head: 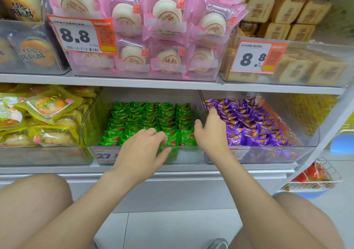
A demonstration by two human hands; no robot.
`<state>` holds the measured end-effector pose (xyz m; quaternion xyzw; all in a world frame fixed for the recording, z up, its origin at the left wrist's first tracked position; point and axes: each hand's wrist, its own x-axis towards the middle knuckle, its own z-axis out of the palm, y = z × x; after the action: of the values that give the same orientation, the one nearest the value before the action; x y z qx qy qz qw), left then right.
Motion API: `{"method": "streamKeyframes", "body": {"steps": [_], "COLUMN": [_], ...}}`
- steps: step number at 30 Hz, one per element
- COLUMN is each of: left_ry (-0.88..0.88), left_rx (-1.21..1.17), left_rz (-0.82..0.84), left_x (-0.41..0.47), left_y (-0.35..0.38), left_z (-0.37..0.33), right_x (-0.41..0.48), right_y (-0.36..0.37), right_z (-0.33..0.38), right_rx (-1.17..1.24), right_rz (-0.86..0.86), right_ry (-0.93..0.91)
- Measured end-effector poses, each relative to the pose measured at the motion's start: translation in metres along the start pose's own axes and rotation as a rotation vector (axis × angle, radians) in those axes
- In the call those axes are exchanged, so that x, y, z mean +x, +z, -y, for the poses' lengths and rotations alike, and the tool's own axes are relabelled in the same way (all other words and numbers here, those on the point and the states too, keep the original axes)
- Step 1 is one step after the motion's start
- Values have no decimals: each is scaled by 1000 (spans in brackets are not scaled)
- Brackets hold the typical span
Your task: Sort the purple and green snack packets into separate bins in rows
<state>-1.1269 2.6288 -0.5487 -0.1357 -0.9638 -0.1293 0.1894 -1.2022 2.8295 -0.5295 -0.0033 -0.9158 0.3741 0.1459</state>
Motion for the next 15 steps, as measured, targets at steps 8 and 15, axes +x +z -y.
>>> {"method": "streamKeyframes", "body": {"steps": [8,15], "left_ry": [-63,-69], "left_rx": [-21,-19], "left_rz": [95,153], "left_x": [6,8], "left_y": [-3,-5], "left_z": [10,8], "right_x": [7,8], "right_y": [8,4], "right_z": [-4,-9], "right_rx": [4,-11], "right_rz": [30,105], "right_ry": [-35,-63]}}
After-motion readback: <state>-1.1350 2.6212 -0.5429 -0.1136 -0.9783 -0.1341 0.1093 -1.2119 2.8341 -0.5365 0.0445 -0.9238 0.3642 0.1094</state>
